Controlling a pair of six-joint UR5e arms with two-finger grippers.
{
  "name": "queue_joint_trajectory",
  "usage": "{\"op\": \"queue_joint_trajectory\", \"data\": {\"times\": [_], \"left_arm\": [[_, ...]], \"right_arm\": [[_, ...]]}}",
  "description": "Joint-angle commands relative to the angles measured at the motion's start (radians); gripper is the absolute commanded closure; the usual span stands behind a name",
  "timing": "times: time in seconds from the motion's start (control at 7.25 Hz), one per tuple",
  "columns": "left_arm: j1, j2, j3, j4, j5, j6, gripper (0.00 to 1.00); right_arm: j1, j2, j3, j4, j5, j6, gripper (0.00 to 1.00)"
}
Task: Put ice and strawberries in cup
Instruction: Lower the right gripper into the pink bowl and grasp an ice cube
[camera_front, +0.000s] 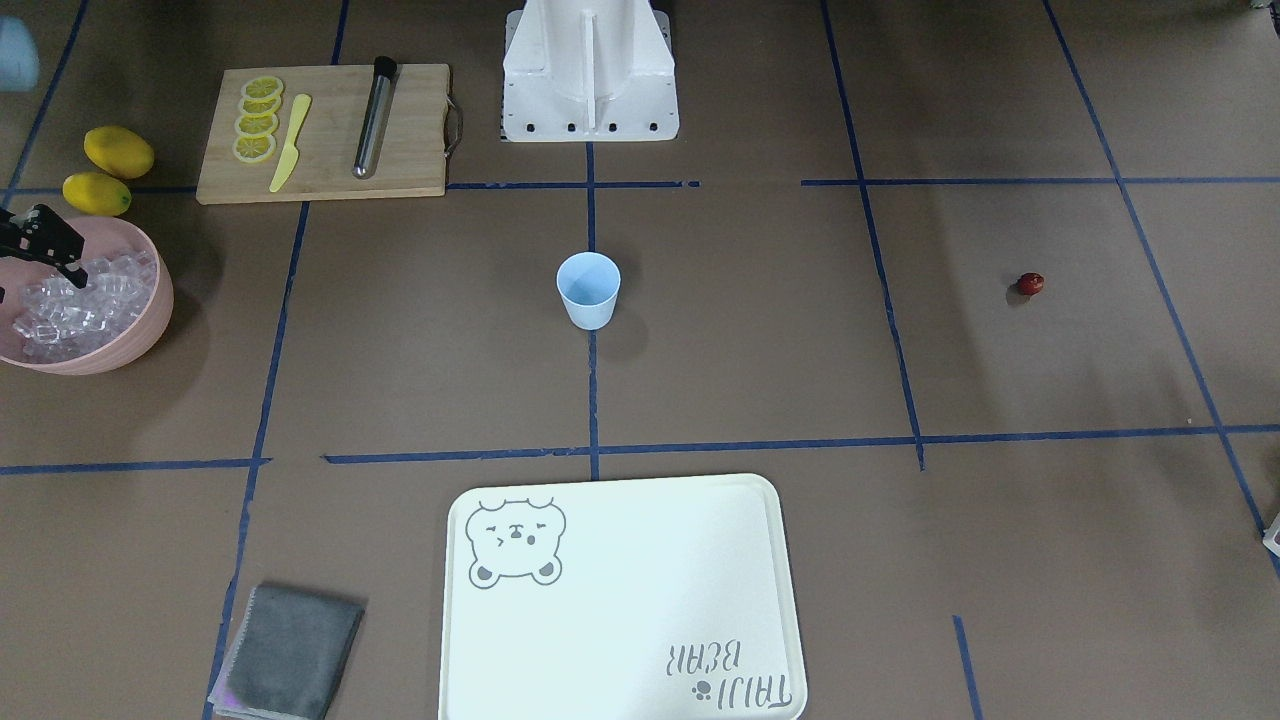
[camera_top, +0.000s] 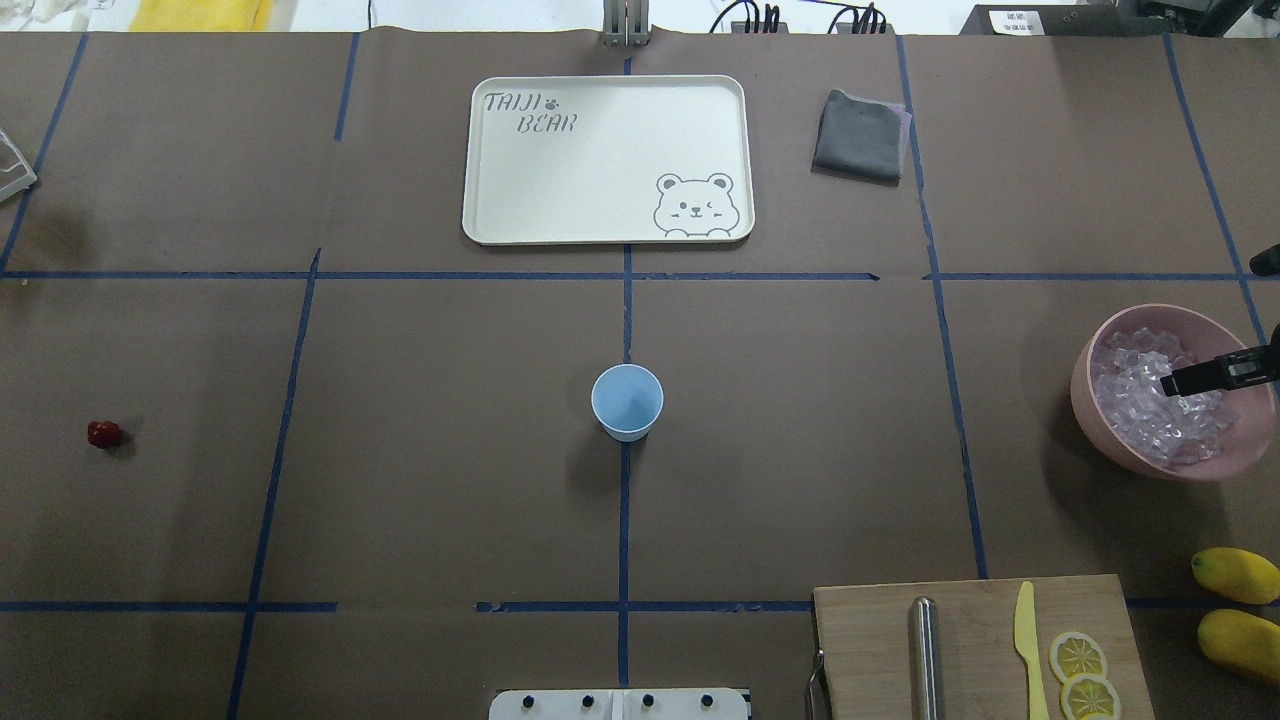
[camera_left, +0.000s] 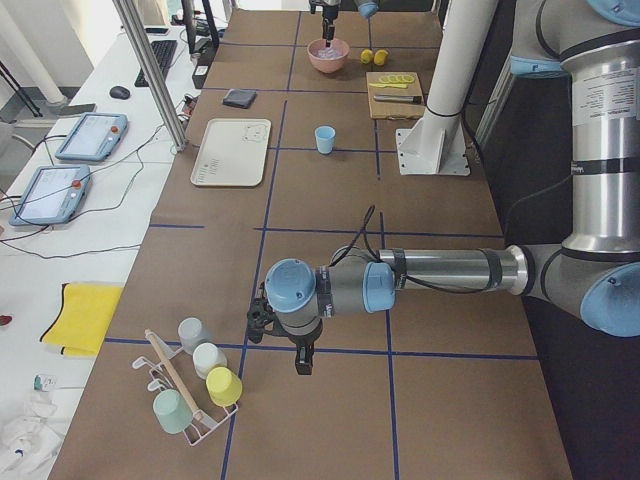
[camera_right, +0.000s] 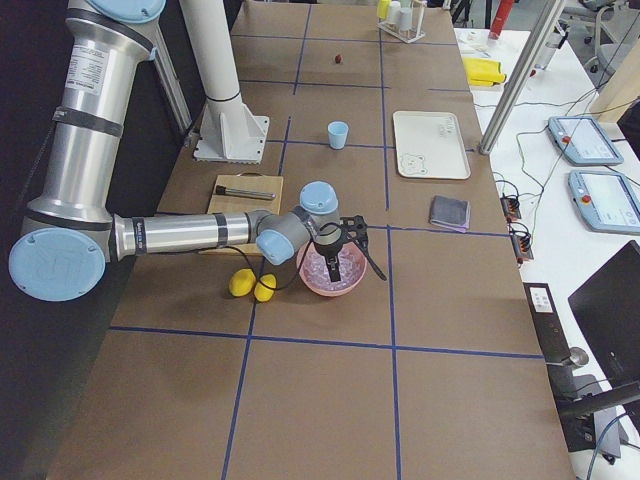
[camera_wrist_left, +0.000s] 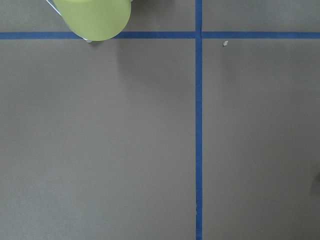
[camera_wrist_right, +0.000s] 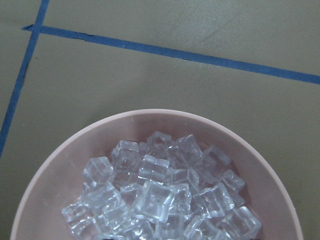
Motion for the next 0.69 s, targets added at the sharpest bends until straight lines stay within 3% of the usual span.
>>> {"op": "queue_joint_trajectory", "data": {"times": [0.0,0.14,0.28,0.41,0.55], "left_arm": [[0.0,0.0,0.001,0.002,-0.001,0.0,0.0],[0.0,0.0,0.001,0.002,-0.001,0.0,0.0],[0.0,0.0,0.004,0.002,-0.001,0.0,0.0],[0.0,0.0,0.005,0.002,-0.001,0.0,0.0],[0.0,0.0,0.005,0.002,-0.001,0.0,0.0]], "right_arm": [[-0.027,-0.011,-0.002,0.0,-0.003,-0.002,0.1],[-0.031,-0.018,-0.002,0.0,0.0,-0.007,0.12],[-0.033,-0.025,-0.002,0.0,0.003,-0.007,0.31],[-0.033,-0.029,0.0,0.0,0.004,-0.007,0.69],[-0.03,-0.032,0.004,0.0,0.004,-0.009,0.9]]}}
